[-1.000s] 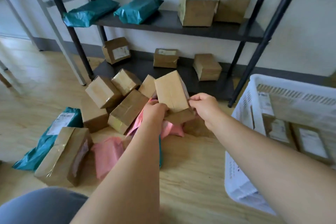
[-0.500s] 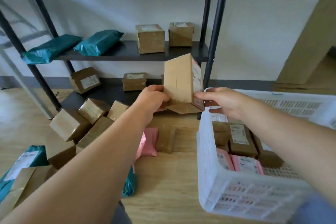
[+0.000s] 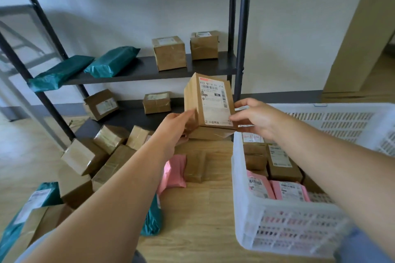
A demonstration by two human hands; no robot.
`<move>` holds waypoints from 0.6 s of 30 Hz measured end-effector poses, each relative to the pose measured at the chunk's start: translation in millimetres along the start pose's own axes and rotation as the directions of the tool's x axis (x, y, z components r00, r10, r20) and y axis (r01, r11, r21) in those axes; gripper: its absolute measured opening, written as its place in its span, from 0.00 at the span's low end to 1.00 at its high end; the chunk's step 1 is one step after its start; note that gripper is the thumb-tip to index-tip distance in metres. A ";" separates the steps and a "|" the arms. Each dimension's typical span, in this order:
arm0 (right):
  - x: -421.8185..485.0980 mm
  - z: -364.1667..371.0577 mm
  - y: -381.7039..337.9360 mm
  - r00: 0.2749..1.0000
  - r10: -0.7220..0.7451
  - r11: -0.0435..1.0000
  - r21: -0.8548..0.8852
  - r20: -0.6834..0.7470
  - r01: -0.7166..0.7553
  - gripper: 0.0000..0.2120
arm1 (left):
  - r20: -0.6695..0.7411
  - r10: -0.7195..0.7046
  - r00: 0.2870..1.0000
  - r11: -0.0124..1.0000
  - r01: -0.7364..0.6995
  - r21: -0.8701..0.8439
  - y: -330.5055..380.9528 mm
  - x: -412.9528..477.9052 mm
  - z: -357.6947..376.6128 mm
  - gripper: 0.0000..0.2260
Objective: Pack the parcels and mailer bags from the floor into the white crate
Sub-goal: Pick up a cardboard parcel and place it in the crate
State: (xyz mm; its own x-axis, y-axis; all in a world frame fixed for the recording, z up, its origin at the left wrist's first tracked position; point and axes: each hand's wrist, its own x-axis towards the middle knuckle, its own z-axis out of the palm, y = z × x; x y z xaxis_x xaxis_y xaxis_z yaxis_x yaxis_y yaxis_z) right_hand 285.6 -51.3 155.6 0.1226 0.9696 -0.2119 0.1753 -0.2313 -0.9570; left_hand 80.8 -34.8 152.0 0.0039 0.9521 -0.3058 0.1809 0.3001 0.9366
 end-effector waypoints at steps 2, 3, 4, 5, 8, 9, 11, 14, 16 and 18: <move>1.6 -2.4 0.8 1.000 -0.010 1.000 0.020 -0.018 0.010 0.18 | 0.010 0.008 1.000 1.000 -0.008 0.016 0.6 0.4 7.3 0.25; 2.8 -3.8 1.6 1.000 -0.011 1.000 0.028 -0.027 0.012 0.17 | 0.023 0.019 1.000 0.999 -0.019 0.029 0.7 -0.2 12.0 0.27; 3.9 -5.8 2.2 0.999 -0.009 0.999 0.031 -0.034 0.010 0.17 | 0.033 0.024 0.999 0.999 -0.025 0.026 0.7 -0.5 16.8 0.29; 5.6 -8.6 3.0 0.999 -0.002 1.000 0.030 -0.042 0.004 0.17 | 0.039 0.025 0.999 1.000 -0.026 0.013 0.6 0.9 22.2 0.30; 10.0 -21.3 5.9 0.998 0.021 1.000 -0.006 -0.059 -0.021 0.13 | 0.047 0.024 0.999 0.999 -0.021 -0.043 1.9 5.6 40.7 0.30; 10.8 -28.8 8.5 0.997 0.028 0.999 -0.027 -0.068 -0.030 0.11 | 0.057 0.027 0.998 0.998 -0.024 -0.056 2.5 8.5 50.4 0.30; 11.9 -44.8 13.1 0.997 0.039 0.995 -0.092 -0.072 -0.046 0.09 | 0.081 0.031 0.996 0.998 -0.026 -0.063 2.8 14.6 69.4 0.31; 14.7 -72.3 22.4 0.994 0.085 0.981 -0.166 -0.068 -0.096 0.08 | 0.136 0.055 0.989 0.998 -0.049 -0.043 0.6 22.8 96.9 0.32; 18.7 -92.0 32.2 0.988 0.133 0.974 -0.176 -0.074 -0.144 0.08 | 0.173 0.053 0.984 0.999 -0.050 -0.017 -3.4 31.0 119.5 0.32; 22.5 -102.4 41.8 0.981 0.171 0.971 -0.155 -0.088 -0.183 0.09 | 0.193 0.062 0.979 0.998 -0.064 0.008 -5.8 37.3 135.2 0.31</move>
State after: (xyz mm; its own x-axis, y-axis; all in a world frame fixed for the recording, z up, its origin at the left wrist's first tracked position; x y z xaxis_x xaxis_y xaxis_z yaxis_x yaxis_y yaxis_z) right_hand 395.7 -47.4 131.2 0.2364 0.9049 -0.3540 0.2993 -0.4145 -0.8594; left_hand 212.8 -9.0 112.1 0.2051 0.9394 -0.2748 0.1876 0.2378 0.9530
